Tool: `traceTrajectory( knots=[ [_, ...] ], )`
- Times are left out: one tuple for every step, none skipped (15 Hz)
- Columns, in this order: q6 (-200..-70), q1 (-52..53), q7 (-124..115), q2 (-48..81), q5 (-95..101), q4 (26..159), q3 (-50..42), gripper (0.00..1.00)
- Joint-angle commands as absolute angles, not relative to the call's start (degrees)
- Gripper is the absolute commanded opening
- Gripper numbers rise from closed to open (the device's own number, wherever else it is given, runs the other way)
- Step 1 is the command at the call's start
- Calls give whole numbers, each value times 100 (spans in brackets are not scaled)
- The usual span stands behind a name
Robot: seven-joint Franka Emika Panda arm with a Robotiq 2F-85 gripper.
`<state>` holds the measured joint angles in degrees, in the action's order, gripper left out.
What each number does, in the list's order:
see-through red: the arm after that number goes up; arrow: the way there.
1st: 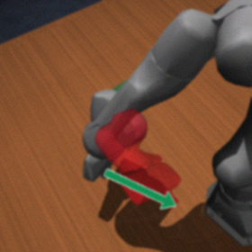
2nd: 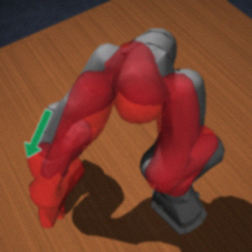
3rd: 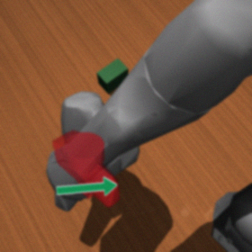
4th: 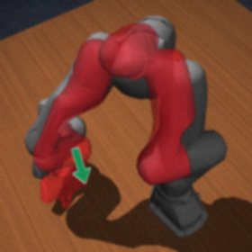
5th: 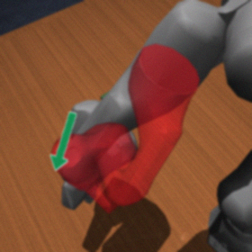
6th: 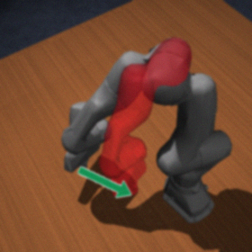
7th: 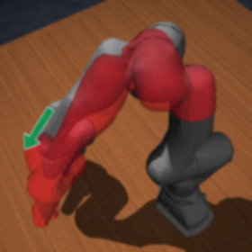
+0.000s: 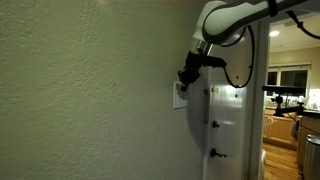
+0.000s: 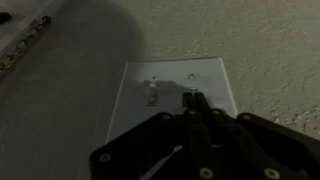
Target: Switch off the light switch
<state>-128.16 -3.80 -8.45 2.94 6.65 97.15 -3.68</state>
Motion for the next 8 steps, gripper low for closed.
traceTrajectory(
  knots=[
    [-12878, -385, -874, 467, 710, 9570, -409, 4],
    [-12867, -386, -877, 499, 696, 9559, -414, 4],
    [-12859, -385, -878, 523, 681, 9552, -416, 5],
    [-12850, -382, -881, 518, 658, 9563, -414, 5],
    [-12842, -379, -883, 496, 645, 9579, -411, 5],
    [-12830, -372, -887, 438, 598, 9663, -399, 5],
    [-12827, -368, -887, 415, 578, 9712, -394, 4],
    [-12812, -364, -878, 368, 525, 9838, -385, 5]
  ],
)
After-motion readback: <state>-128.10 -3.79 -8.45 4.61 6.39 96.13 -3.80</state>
